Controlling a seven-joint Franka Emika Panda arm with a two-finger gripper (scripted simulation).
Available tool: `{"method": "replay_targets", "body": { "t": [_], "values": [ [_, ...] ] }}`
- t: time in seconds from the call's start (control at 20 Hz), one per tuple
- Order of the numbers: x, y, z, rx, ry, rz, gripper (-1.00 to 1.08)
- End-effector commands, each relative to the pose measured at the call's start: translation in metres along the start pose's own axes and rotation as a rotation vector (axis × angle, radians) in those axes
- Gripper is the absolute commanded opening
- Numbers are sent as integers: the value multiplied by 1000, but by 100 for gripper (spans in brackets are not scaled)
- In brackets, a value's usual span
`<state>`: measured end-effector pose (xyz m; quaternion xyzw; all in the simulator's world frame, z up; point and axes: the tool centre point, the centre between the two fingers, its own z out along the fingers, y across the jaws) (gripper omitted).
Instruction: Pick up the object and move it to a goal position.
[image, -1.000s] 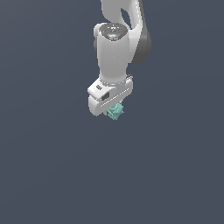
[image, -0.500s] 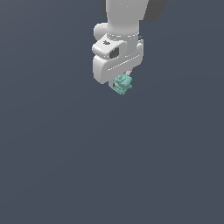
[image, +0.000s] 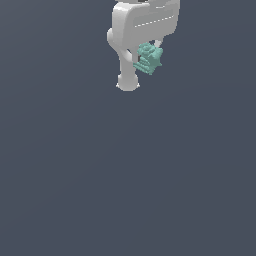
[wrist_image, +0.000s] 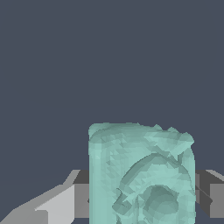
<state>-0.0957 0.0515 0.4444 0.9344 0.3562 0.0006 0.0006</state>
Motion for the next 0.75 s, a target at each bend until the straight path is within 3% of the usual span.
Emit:
{"method": "replay_targets", "body": {
  "t": [0.0,0.35,0.7],
  "values": [
    [-2,-8,-20,1,-1,0,-100],
    [-5,-20,-57,1,-1,2,-100],
    [-5,-24,-68,1,-1,2,-100]
  ]
}}
